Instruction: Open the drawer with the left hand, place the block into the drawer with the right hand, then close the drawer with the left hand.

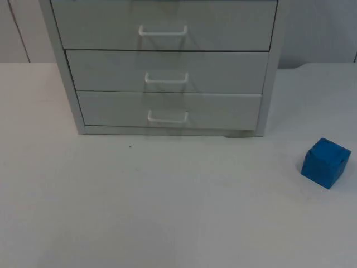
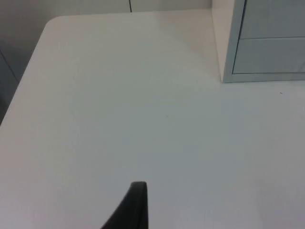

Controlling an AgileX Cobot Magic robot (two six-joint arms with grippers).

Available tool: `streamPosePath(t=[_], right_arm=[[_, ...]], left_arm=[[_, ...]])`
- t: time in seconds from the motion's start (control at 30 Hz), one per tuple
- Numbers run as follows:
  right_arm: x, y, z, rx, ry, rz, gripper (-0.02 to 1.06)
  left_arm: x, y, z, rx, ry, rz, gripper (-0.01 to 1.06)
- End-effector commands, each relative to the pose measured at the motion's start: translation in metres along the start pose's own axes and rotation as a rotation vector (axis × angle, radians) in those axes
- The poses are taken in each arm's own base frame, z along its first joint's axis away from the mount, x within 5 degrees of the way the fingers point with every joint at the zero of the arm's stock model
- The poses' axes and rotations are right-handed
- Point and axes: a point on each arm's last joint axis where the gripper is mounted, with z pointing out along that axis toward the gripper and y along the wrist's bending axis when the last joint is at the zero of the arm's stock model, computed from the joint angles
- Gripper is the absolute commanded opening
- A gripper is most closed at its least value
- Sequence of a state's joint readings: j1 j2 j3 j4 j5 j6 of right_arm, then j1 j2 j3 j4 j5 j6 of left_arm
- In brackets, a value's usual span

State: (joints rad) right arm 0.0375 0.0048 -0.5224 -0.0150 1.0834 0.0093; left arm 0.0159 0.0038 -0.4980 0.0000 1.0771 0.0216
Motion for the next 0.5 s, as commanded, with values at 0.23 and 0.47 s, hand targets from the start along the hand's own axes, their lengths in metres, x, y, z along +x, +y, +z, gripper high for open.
streamPosePath(t=[0.23, 0.47], right_arm=[[-0.046, 0.000, 0.023, 0.005, 0.101, -0.002, 1.05], [-0.079, 0.001, 0.067, 0.003, 0.232, -0.004, 1.05]], left_arm=[[-0.006, -0.001, 0.000, 0.013, 0.006, -0.006, 1.05], [-0.035, -0.001, 0.021, 0.020, 0.144, -0.009, 1.03]])
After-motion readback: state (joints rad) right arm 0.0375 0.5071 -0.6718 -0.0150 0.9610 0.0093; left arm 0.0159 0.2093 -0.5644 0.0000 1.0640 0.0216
